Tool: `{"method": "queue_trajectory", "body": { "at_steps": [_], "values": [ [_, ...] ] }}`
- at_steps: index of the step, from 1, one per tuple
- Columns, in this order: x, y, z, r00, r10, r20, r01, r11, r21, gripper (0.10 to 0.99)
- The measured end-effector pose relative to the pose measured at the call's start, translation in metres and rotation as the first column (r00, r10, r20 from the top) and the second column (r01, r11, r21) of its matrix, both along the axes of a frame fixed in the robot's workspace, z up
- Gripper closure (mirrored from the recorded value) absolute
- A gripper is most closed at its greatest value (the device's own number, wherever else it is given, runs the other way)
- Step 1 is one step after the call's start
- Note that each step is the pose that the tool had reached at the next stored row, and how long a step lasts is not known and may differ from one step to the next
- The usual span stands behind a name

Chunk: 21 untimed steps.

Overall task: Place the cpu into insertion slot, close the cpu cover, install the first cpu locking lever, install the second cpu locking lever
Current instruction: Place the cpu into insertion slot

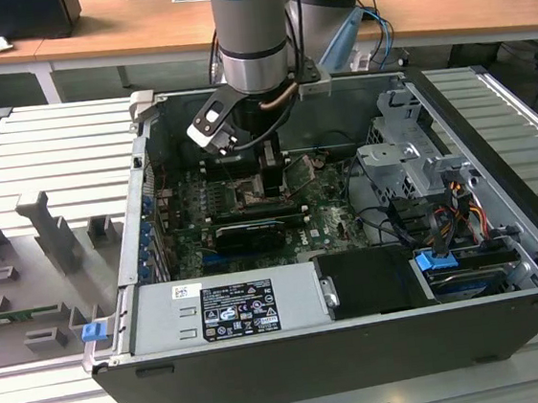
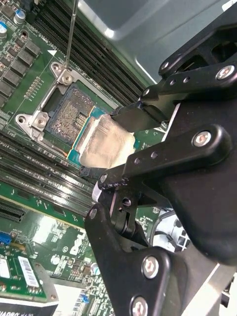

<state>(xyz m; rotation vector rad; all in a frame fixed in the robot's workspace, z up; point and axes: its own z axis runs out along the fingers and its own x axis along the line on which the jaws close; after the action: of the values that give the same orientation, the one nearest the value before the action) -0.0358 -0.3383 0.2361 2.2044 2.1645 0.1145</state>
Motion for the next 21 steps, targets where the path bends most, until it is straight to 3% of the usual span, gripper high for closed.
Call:
{"method": "queue_trajectory", "body": {
  "at_steps": [5,21],
  "values": [
    [-0.0013,0.0074,-0.0043,1.0,0.0,0.0001,0.0,1.0,0.0,0.557],
    [-0.0076,0.009,-0.01,1.0,0.0,0.0,0.0,1.0,0.0,0.557]
  ]
}}
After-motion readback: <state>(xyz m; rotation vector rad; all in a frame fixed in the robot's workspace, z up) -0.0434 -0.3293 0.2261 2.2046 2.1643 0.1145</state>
